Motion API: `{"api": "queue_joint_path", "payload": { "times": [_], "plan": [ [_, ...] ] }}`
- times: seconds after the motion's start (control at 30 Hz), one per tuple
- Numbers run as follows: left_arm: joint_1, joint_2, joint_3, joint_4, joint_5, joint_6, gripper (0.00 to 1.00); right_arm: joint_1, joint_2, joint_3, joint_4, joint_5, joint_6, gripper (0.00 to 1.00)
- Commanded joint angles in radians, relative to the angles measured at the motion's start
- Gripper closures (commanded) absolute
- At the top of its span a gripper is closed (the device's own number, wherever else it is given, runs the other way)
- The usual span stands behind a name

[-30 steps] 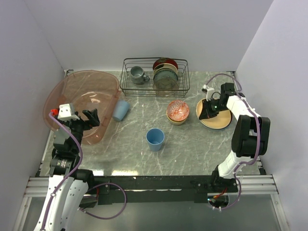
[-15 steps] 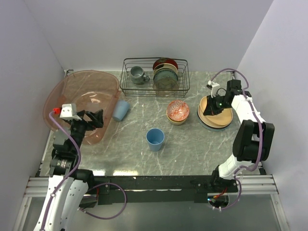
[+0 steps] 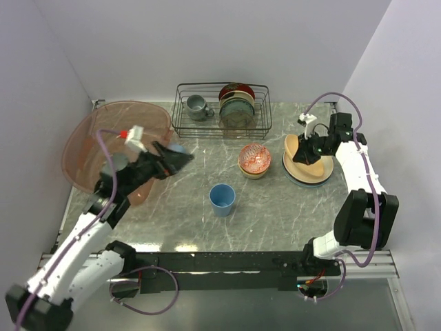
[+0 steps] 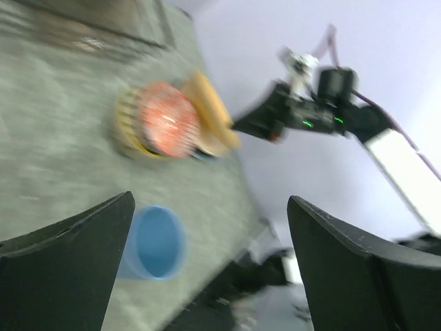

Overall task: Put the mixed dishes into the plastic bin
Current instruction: Pick up the plate at the center of the board.

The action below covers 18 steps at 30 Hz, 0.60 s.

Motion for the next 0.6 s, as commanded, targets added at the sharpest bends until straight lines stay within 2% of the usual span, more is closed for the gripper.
{"api": "queue_joint_path", "payload": {
  "times": [0.0, 0.1, 0.13, 0.2, 0.23, 0.3, 0.33, 0.37, 0.43, 0.57],
  "plan": [
    [-0.217, 0.146, 0.152, 0.065, -0.15, -0.172, 0.01, -0.006, -0.061, -0.026, 0.009, -0.047, -0.054, 1.0],
    [-0.326, 0.324, 0.268, 0.036, -0.24, -0.268, 0.01, -0.006, -0.076, -0.04, 0.007, -0.061, -0.071, 1.0],
    [-0.353, 0.373, 0.358, 0.01, -0.269, -0.306, 0.01, -0.006, -0.079, -0.043, 0.006, -0.064, -0.073, 1.0],
    [-0.418, 0.532, 0.472, -0.125, -0.355, -0.347, 0.01, -0.006, -0.091, -0.054, 0.007, -0.071, -0.082, 1.0],
    [-0.437, 0.588, 0.602, -0.183, -0.367, -0.357, 0.01, -0.006, -0.094, -0.055, 0.006, -0.08, -0.085, 1.0],
    [-0.486, 0.756, 0.739, -0.344, -0.424, -0.377, 0.01, -0.006, -0.102, -0.063, 0.004, -0.091, -0.091, 1.0],
    [-0.497, 0.81, 0.872, -0.389, -0.441, -0.38, 0.01, -0.006, -0.105, -0.063, 0.003, -0.102, -0.092, 1.0],
    [-0.509, 0.914, 0.934, -0.429, -0.453, -0.381, 0.01, -0.006, -0.11, -0.066, 0.004, -0.107, -0.097, 1.0],
    [-0.531, 1.005, 1.089, -0.535, -0.472, -0.394, 0.01, -0.008, -0.116, -0.068, 0.001, -0.117, -0.1, 1.0],
    [-0.549, 1.215, 1.272, -0.615, -0.475, -0.417, 0.01, -0.008, -0.125, -0.071, -0.006, -0.133, -0.112, 1.0]
  ]
}}
